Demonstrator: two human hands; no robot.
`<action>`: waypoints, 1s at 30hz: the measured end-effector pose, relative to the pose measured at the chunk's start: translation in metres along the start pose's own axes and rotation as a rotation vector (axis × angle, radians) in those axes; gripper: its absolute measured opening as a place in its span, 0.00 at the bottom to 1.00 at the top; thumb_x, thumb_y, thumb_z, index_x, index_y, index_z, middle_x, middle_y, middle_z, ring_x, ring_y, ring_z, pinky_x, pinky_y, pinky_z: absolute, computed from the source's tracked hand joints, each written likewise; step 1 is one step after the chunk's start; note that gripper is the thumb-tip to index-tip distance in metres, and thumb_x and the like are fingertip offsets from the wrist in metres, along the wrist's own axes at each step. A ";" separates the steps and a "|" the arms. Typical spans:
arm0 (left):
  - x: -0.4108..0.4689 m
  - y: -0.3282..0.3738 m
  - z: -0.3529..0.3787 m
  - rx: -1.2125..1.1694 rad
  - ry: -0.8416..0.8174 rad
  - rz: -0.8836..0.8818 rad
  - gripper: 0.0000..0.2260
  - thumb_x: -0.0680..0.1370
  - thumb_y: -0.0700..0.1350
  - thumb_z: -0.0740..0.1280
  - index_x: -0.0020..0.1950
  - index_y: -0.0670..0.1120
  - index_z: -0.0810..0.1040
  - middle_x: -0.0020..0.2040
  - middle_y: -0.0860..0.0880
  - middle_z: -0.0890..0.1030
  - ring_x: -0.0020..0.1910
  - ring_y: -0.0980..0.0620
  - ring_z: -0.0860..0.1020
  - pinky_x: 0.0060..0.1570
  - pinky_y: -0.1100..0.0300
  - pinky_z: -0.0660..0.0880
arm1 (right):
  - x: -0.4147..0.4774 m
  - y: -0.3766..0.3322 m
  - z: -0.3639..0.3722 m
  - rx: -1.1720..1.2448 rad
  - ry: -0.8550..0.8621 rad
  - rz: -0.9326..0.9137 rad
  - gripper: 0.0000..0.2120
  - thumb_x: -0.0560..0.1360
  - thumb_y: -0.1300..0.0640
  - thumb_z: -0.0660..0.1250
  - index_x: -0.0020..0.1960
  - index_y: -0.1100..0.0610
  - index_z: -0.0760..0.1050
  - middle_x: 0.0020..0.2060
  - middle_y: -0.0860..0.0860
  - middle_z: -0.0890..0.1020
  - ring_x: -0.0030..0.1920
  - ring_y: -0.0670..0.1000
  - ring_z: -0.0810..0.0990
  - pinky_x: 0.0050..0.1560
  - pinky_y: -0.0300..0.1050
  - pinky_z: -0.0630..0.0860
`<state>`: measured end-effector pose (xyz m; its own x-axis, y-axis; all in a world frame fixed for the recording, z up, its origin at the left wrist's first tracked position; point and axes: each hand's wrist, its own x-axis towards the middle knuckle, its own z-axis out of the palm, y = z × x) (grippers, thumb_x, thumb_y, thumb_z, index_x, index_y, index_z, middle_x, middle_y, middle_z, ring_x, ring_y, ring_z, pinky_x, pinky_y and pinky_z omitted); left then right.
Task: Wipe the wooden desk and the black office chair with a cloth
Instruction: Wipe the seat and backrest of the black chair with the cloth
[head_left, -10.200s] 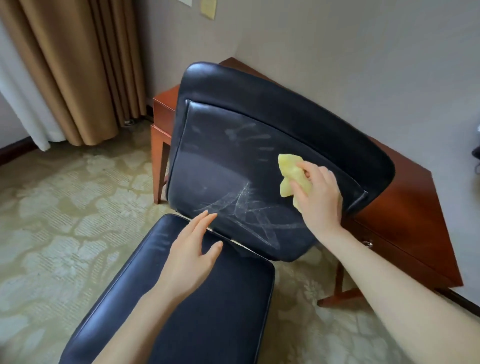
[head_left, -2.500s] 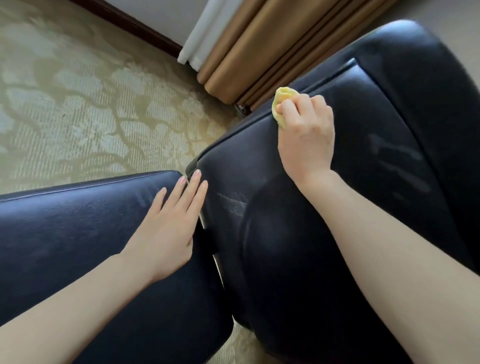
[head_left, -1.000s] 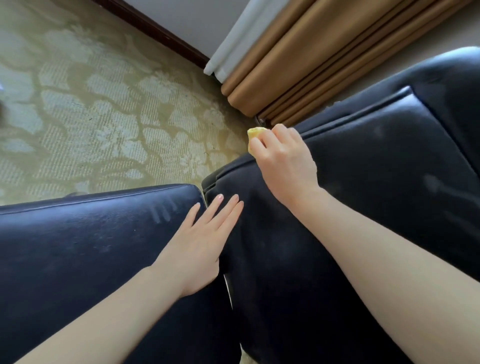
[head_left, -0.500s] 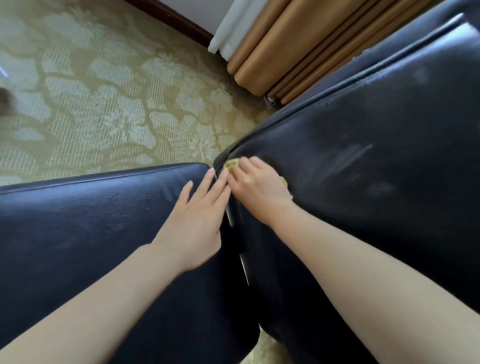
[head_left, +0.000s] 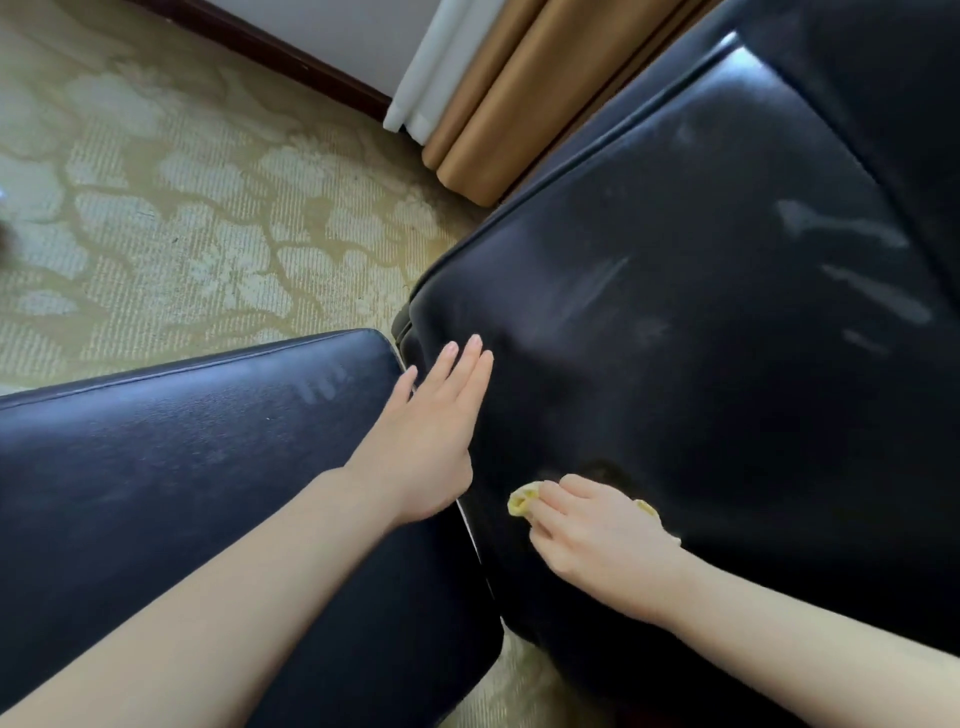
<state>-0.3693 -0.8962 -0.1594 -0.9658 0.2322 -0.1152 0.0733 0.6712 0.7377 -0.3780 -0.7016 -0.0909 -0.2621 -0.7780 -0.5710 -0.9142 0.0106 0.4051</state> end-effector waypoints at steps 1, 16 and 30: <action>0.004 0.006 -0.003 -0.011 0.015 0.013 0.35 0.77 0.35 0.54 0.77 0.46 0.36 0.77 0.52 0.34 0.75 0.54 0.35 0.74 0.53 0.40 | -0.012 0.009 -0.009 0.004 0.090 0.043 0.07 0.66 0.62 0.71 0.31 0.54 0.76 0.31 0.48 0.75 0.35 0.50 0.75 0.36 0.40 0.69; 0.035 0.015 -0.003 0.081 -0.135 0.123 0.41 0.72 0.34 0.55 0.75 0.47 0.30 0.75 0.51 0.30 0.74 0.55 0.33 0.74 0.52 0.39 | 0.060 0.154 -0.056 -0.230 0.560 0.346 0.07 0.71 0.68 0.67 0.37 0.59 0.75 0.33 0.55 0.76 0.33 0.55 0.73 0.34 0.46 0.70; 0.011 -0.023 0.008 0.058 -0.056 0.042 0.34 0.76 0.35 0.53 0.77 0.46 0.38 0.78 0.50 0.39 0.76 0.56 0.39 0.72 0.59 0.37 | 0.104 0.128 -0.022 -0.233 0.515 0.364 0.04 0.75 0.62 0.66 0.43 0.55 0.78 0.39 0.51 0.81 0.38 0.51 0.77 0.41 0.45 0.75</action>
<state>-0.3798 -0.9032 -0.1827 -0.9463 0.2990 -0.1227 0.1298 0.6993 0.7029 -0.5150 -0.7949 -0.0826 -0.3070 -0.9515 0.0207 -0.6897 0.2374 0.6841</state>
